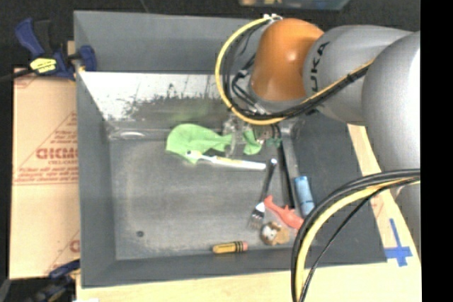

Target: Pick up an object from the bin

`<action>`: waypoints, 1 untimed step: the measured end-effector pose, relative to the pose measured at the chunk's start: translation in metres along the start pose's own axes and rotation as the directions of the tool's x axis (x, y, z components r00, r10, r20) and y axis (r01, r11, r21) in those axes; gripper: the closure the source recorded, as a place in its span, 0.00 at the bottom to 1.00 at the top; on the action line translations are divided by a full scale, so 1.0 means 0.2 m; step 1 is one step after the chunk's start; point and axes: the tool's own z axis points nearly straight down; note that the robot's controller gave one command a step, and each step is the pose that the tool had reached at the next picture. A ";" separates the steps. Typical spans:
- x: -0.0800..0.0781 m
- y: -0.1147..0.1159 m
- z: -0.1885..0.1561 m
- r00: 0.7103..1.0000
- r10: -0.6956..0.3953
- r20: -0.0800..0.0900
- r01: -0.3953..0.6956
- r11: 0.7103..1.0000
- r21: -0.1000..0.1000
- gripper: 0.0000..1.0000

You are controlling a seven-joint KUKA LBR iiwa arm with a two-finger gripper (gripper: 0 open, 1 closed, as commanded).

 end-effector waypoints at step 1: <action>0.00 0.00 -0.18 1.000 0.001 -0.005 -0.001 1.000 0.000 1.00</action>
Offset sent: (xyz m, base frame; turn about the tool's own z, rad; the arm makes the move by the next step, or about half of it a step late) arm -0.0010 -0.0001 0.0824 0.0003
